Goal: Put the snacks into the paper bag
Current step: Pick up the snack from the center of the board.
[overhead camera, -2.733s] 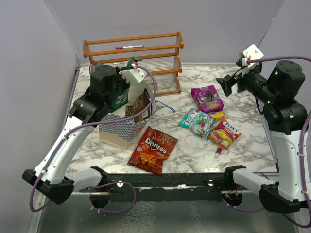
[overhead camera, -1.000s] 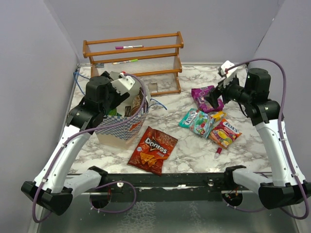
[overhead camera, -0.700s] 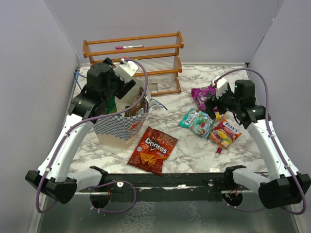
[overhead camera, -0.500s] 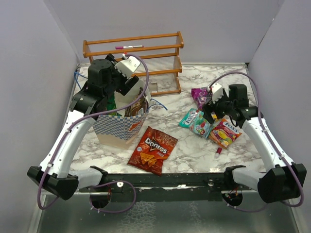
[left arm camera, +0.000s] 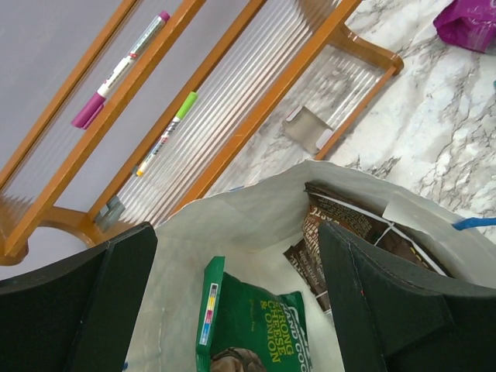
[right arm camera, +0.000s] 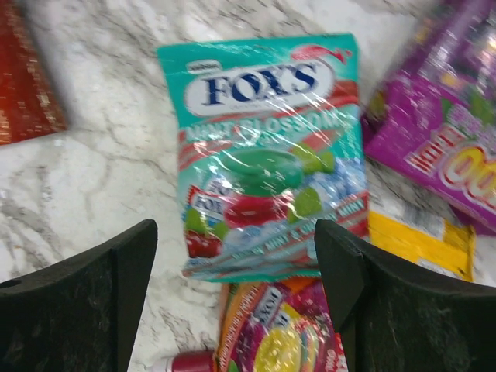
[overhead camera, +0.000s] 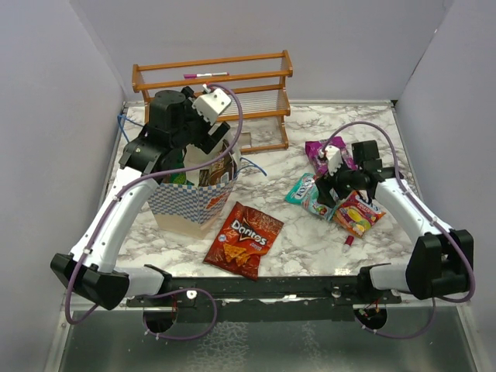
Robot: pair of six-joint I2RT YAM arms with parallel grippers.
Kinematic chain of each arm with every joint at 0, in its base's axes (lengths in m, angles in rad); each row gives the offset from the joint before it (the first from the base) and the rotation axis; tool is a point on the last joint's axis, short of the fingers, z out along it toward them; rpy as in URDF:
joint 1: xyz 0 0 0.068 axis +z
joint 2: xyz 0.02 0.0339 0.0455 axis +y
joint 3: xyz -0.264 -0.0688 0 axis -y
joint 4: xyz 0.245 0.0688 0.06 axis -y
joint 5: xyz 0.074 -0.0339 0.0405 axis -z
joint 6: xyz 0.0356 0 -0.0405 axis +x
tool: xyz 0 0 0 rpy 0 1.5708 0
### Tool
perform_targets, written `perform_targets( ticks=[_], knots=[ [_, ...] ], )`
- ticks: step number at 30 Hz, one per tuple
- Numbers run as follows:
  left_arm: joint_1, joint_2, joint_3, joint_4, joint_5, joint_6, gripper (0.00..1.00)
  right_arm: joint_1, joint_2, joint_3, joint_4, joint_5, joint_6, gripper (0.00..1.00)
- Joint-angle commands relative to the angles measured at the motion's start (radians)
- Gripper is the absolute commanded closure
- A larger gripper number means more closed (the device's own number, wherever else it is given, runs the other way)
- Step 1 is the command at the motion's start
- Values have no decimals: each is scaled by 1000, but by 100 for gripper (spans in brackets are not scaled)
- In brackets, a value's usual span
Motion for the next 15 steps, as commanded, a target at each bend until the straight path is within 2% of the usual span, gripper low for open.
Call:
perform_targets(
  ticks=[1,6,15],
  knots=[
    [4,0,50,3,55,-18,12,56,41,34,28,-233,-41,18],
    [4,11,78,29,14,14,10,184,149,47,107,-303,-15,19],
    [4,-2,98,45,8,25,9,387,382,99,270,-279,40,20]
  ],
)
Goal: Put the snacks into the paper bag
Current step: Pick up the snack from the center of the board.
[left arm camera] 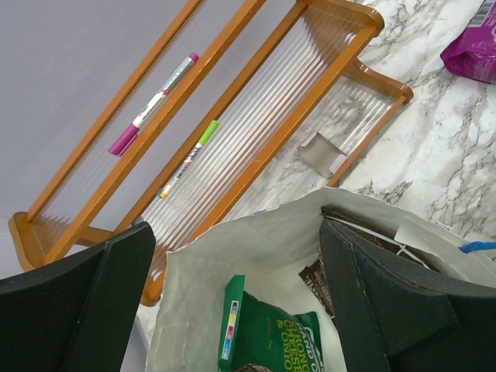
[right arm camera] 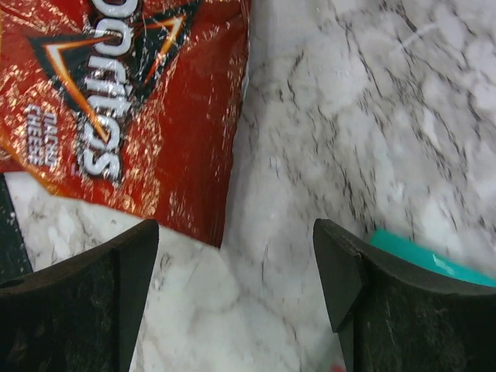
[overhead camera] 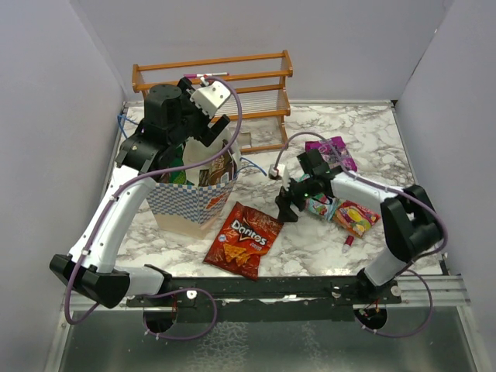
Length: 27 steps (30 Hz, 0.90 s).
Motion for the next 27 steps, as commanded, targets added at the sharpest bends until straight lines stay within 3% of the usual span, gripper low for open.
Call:
perform_targets(
  ticks=[1,7,13,20,27],
  knots=[
    [4,-15,26,26,0,9,9,77,126,65,139,-22,44,20],
    [4,-11,20,21,-2,27,9,165,220,91,165,46,50,23],
    [4,-8,12,19,4,28,9,206,216,40,190,99,41,31],
    [4,-15,-8,28,2,32,9,213,194,-36,233,108,58,53],
    [4,-30,-31,45,6,30,9,213,195,-25,225,113,72,83]
  ],
)
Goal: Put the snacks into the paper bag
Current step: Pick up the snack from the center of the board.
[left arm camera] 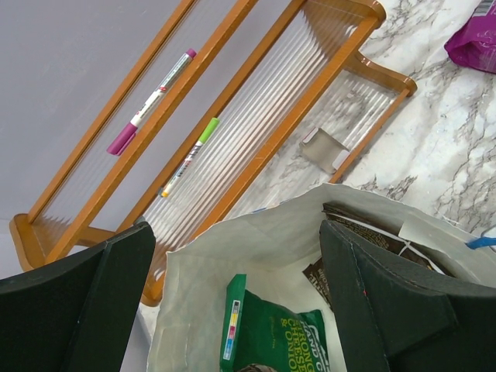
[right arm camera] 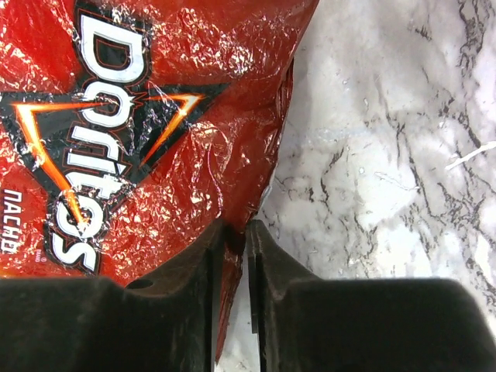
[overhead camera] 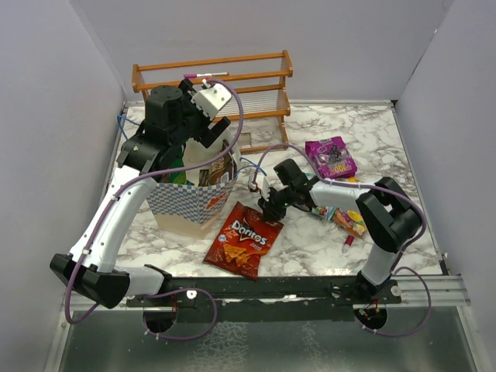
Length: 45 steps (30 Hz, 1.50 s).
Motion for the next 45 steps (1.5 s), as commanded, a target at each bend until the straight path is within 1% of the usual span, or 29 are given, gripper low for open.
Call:
perform_targets(
  ticks=[1,4,5,13,23,26,30,34,38,41,45],
  knots=[
    [4,-31,-18,38,8,6,9,7,6,-27,-49,34,11,87],
    [4,-32,-14,34,14,2,9,5,-19,-14,-65,38,-5,98],
    [4,-32,-13,39,15,-1,9,4,-35,-12,-69,41,-13,99],
    [4,-29,21,49,43,-47,9,-8,-221,-51,-124,78,-115,99],
    [4,-15,71,48,156,-104,9,-17,-591,-88,-223,211,-213,99],
    [4,-6,90,42,215,-128,9,-38,-668,-67,-274,224,-234,99],
    [4,13,95,49,345,-142,12,-81,-754,-27,-328,203,-250,99],
    [-3,49,120,32,506,-159,18,-126,-808,29,-368,163,-256,99],
    [-36,84,158,1,618,-138,21,-145,-815,104,-413,131,-268,99],
    [-75,111,177,-20,645,-98,23,-145,-810,154,-429,118,-275,99],
    [-125,152,211,-73,679,-59,23,-145,-793,207,-432,141,-255,99]
  ],
)
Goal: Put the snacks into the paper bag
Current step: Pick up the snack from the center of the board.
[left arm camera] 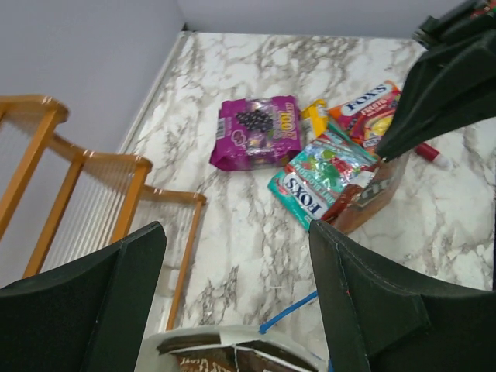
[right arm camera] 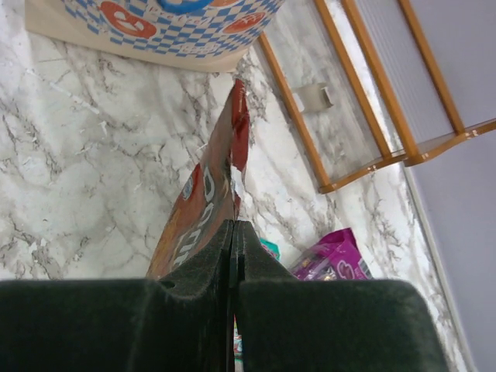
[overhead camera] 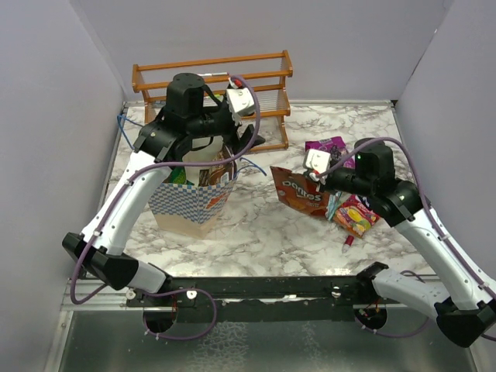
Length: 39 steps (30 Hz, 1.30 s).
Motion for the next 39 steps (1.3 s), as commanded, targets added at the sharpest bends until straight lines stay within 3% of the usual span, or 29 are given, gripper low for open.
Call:
perform_targets(
  ticks=[1,12,20,22,28,33,37,39],
  knots=[
    [-54,34,53,-51,108,47,23,-5,11,81,-3,-4,10,99],
    [-110,113,74,-45,231,71,21,-4,30,211,4,81,63,99],
    [-191,207,127,-36,190,104,23,-4,48,280,-26,47,68,99],
    [-201,231,150,-63,202,119,30,-4,49,300,-34,54,68,98],
    [-220,242,125,-70,238,131,64,-4,33,298,-31,75,70,99],
    [-220,225,85,-25,245,124,99,-6,18,268,-11,80,87,99],
    [-220,221,77,26,220,66,100,-27,19,259,-14,65,119,98],
    [-220,221,84,68,182,15,100,-43,21,267,-31,33,136,89]
  ],
)
